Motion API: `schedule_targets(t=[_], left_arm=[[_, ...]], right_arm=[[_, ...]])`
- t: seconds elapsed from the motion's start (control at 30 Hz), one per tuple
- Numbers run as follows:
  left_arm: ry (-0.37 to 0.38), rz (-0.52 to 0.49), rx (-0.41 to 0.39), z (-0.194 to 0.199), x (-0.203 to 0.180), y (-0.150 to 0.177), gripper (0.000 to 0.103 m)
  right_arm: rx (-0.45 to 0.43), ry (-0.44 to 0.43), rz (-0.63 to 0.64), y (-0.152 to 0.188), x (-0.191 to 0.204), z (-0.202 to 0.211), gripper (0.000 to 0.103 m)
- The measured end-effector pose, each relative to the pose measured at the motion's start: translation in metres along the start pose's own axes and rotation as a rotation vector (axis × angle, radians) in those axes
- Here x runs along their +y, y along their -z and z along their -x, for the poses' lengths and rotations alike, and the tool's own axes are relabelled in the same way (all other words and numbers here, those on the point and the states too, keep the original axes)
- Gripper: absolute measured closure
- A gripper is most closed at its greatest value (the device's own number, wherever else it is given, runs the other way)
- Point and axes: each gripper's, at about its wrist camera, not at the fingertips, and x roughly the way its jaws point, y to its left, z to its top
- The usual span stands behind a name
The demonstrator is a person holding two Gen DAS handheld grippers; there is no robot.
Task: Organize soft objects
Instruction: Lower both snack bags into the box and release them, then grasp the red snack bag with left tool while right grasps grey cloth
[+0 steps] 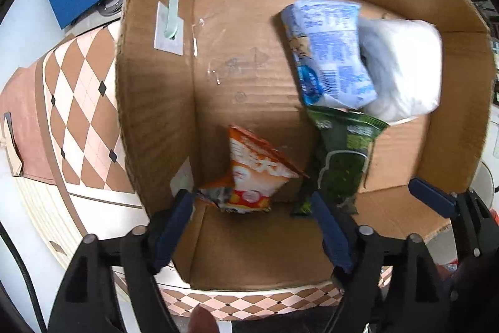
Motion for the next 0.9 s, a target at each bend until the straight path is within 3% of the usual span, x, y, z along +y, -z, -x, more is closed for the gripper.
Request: schedule_targets(t=[0.07,0.37,0.5,0.63,0.73,0.83,0.9], left_arm=[[-0.027,-0.002,-0.047,0.013,-0.001,0.010,0.009],[-0.045,-0.001,-0.237,0.073,-0.024,0.054,0.008],[-0.074,0.004,-0.393,0.091,-0.025,0.100,0.008],[-0.158,0.021,-0.527,0.082,-0.021,0.155,0.008],[-0.219,0.010,-0.508,0.052,-0.019,0.175,0.008],[-0.236,-0.021,-0.407,0.002,-0.016,0.173,0.008],[-0.242,-0.030,-0.364,-0.022,-0.017,0.166,0.008]], right_arm=[[-0.014,0.016,-0.006,0.005,0.000,0.007,0.001],[-0.163,0.093,-0.012,0.049,-0.006,0.065,0.000],[-0.260,0.109,0.022,0.072,-0.016,0.094,0.000],[-0.342,0.169,0.131,0.127,-0.025,0.113,0.000],[-0.335,0.272,0.196,0.165,-0.042,0.098,0.000],[-0.253,0.369,0.239,0.182,-0.069,0.063,0.000],[-0.178,0.368,0.229,0.183,-0.090,0.030,0.000]])
